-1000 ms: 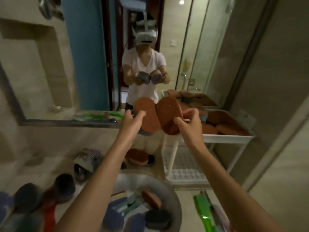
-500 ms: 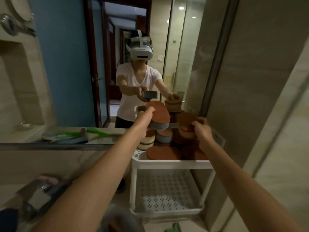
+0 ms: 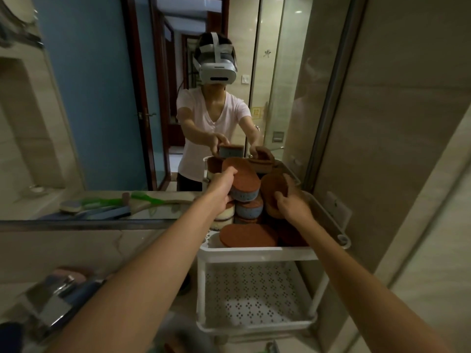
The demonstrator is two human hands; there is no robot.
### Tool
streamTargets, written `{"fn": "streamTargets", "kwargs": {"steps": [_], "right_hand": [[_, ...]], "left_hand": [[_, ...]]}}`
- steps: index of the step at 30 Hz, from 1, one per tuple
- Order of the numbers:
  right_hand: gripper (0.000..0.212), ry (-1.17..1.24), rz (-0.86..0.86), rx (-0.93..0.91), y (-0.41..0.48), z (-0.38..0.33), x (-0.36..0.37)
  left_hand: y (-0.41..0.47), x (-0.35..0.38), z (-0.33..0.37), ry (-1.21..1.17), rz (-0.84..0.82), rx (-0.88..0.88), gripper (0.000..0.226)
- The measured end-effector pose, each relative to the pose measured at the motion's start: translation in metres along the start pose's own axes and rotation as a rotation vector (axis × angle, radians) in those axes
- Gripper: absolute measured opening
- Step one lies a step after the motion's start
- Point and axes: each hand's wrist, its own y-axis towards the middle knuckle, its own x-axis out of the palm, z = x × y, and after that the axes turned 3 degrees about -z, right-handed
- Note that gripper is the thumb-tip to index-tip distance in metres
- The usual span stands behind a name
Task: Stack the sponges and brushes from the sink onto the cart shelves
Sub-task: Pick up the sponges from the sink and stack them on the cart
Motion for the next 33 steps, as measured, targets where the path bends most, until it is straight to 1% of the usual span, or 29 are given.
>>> {"fn": "streamTargets", "kwargs": {"steps": [2, 7, 11, 13, 15, 16, 17, 19, 20, 21, 22, 24, 26, 27, 30, 31, 32, 33], "right_hand": [[0.046, -0.093, -0.036, -0.073, 0.002, 0.002, -0.002], [0.041, -0.25, -0.112, -0.017, 0.012, 0.008, 0.003], [0.033, -0.443, -0.083, -0.06, 0.016, 0.004, 0.003], [0.028, -0.493, -0.085, -0.058, 0.018, -0.002, 0.0], [0.028, -0.503, -0.11, -0.043, 0.017, -0.006, -0.003], [0.028, -0.456, -0.095, -0.064, 0.014, -0.007, -0.005], [0.028, -0.355, -0.055, -0.102, 0.011, -0.007, -0.008], [0.03, -0.026, 0.051, -0.15, -0.002, -0.011, -0.015], [0.03, 0.137, 0.076, -0.156, -0.008, -0.014, -0.019], [0.03, 0.247, 0.079, -0.171, -0.013, -0.018, -0.023], [0.03, 0.296, 0.06, -0.194, -0.016, -0.02, -0.026], [0.032, 0.299, -0.023, -0.234, -0.019, -0.024, -0.03], [0.038, 0.24, -0.049, -0.235, -0.021, -0.022, -0.034], [0.04, 0.225, -0.022, -0.233, -0.022, -0.019, -0.036], [0.037, 0.237, 0.13, -0.171, -0.022, -0.006, -0.043], [0.038, 0.251, 0.177, -0.133, -0.021, 0.0, -0.045], [0.041, 0.26, 0.213, -0.099, -0.02, 0.007, -0.046], [0.046, 0.242, 0.232, -0.076, -0.018, 0.014, -0.047]], "left_hand": [[0.001, -0.001, 0.0, 0.004, -0.008, 0.001, 0.04], [0.003, -0.001, -0.001, 0.011, -0.017, -0.012, 0.038], [0.005, -0.002, -0.002, 0.034, -0.021, -0.006, 0.037], [0.004, -0.002, -0.001, 0.05, -0.025, -0.013, 0.038], [0.003, -0.002, 0.001, 0.059, -0.031, -0.017, 0.039], [0.003, -0.003, 0.002, 0.062, -0.033, -0.013, 0.04], [0.003, -0.003, 0.003, 0.063, -0.032, -0.003, 0.041], [0.004, -0.003, 0.006, 0.07, -0.018, 0.031, 0.045], [0.004, -0.002, 0.008, 0.08, -0.006, 0.051, 0.047], [0.004, 0.001, 0.009, 0.098, -0.003, 0.067, 0.047], [0.004, 0.006, 0.01, 0.118, -0.008, 0.076, 0.046], [0.001, 0.019, 0.011, 0.156, -0.053, 0.07, 0.04], [-0.001, 0.033, 0.01, 0.169, -0.11, 0.054, 0.035], [-0.003, 0.038, 0.009, 0.171, -0.139, 0.052, 0.034], [-0.006, 0.05, 0.007, 0.205, -0.21, 0.095, 0.045], [-0.006, 0.052, 0.005, 0.275, -0.195, 0.134, 0.047], [-0.006, 0.052, 0.004, 0.402, -0.159, 0.197, 0.047], [-0.006, 0.051, 0.002, 0.585, -0.114, 0.292, 0.046]]}}
